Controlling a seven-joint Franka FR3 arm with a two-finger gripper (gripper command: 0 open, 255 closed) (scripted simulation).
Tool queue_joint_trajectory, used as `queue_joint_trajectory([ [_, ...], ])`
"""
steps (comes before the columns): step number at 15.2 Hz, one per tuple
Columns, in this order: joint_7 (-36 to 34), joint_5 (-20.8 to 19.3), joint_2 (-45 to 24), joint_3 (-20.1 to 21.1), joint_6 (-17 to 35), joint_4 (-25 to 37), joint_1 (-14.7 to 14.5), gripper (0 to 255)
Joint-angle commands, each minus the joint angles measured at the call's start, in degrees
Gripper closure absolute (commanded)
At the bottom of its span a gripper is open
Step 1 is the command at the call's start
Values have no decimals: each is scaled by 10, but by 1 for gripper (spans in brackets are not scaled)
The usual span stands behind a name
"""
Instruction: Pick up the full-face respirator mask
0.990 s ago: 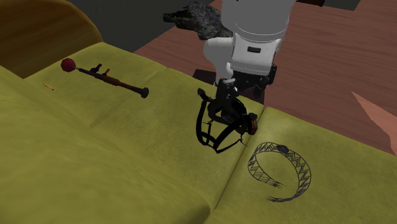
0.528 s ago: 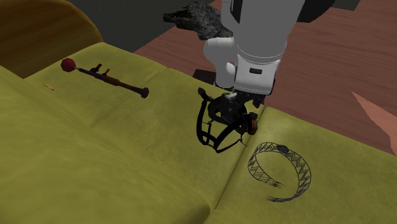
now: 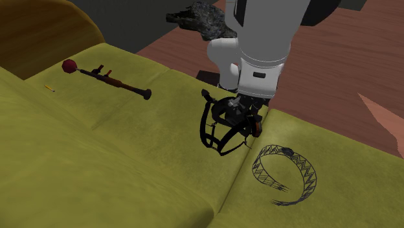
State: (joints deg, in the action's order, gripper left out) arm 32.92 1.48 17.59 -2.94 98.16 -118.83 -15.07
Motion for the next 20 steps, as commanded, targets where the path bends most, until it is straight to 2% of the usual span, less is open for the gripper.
queue_joint_trajectory([
  [1,0,0,0,0,0,0,0,255],
  [4,0,0,0,0,0,-1,0,255],
  [20,-3,1,-16,0,-117,133,-1,255],
])
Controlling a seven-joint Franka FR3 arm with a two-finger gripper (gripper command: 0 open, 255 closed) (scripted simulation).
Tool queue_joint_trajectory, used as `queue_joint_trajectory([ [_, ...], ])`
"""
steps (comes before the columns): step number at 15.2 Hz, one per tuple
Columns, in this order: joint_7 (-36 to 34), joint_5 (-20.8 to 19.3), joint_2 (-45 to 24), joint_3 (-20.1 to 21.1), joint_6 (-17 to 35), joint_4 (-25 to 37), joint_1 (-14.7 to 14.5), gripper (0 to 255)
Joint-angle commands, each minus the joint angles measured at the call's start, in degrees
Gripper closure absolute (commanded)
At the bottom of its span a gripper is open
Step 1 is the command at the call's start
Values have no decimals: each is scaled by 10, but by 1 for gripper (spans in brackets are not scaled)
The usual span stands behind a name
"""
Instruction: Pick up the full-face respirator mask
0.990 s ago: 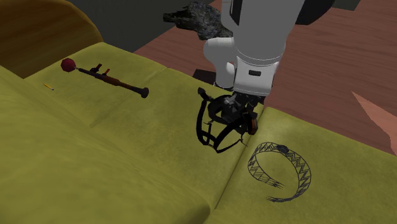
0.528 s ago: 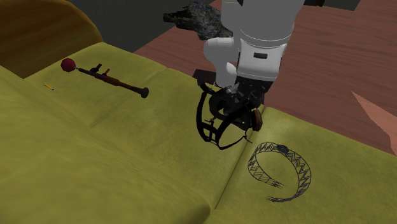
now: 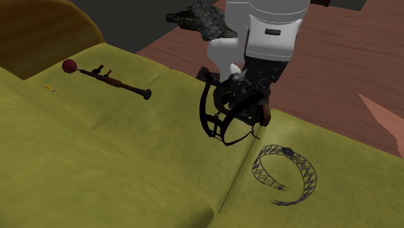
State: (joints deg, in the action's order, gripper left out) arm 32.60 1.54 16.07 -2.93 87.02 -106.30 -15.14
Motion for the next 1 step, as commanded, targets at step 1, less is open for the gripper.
queue_joint_trajectory([
  [1,0,0,-1,0,-6,7,0,255],
])
